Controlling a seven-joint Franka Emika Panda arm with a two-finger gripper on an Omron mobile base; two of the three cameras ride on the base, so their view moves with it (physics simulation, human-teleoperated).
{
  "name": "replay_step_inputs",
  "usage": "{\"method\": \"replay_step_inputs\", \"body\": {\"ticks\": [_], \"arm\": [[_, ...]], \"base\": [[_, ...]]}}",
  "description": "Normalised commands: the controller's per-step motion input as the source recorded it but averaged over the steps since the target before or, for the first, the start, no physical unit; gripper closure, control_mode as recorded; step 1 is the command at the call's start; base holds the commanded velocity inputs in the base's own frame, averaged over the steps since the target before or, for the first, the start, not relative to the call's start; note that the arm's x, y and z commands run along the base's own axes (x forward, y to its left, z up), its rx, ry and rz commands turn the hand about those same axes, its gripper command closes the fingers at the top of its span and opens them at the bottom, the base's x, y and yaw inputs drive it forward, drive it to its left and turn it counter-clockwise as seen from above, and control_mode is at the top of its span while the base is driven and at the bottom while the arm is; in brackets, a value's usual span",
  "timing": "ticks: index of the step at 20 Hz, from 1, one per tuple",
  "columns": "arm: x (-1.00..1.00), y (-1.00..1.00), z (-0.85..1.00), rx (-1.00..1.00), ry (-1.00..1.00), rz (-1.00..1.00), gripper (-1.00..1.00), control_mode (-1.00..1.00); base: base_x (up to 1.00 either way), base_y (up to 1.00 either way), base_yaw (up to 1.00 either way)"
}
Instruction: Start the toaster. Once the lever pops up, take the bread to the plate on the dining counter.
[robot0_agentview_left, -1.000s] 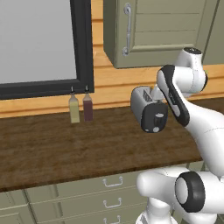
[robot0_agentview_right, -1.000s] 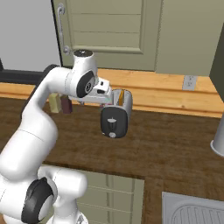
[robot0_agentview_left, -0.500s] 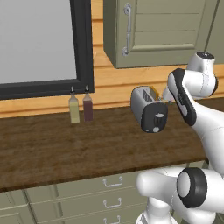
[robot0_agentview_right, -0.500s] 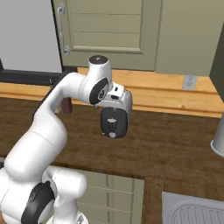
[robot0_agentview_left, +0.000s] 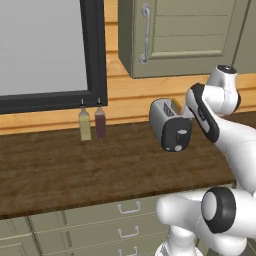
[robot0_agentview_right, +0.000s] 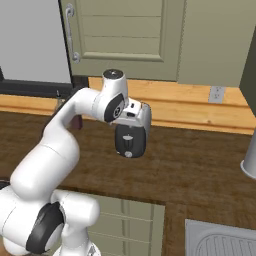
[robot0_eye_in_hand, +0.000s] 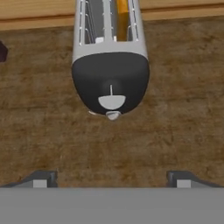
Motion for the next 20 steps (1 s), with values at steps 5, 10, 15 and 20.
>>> {"method": "replay_step_inputs", "body": {"ticks": [5,10,15,20], "arm": [[0.52,0.12,-0.63,-0.01,-0.11,0.0,-1.0,-1.0],[0.14,-0.18,-0.66,-0.01,-0.19,0.0,-1.0,-1.0],[0.07,0.0,-0.25,-0.03,-0.06,0.0,-1.0,-1.0],[0.22,0.0,0.0,0.0,-0.02,0.0,-1.0,-1.0]], "base": [[0.0,0.0,0.0],[0.0,0.0,0.0],[0.0,0.0,0.0],[0.0,0.0,0.0]]}}
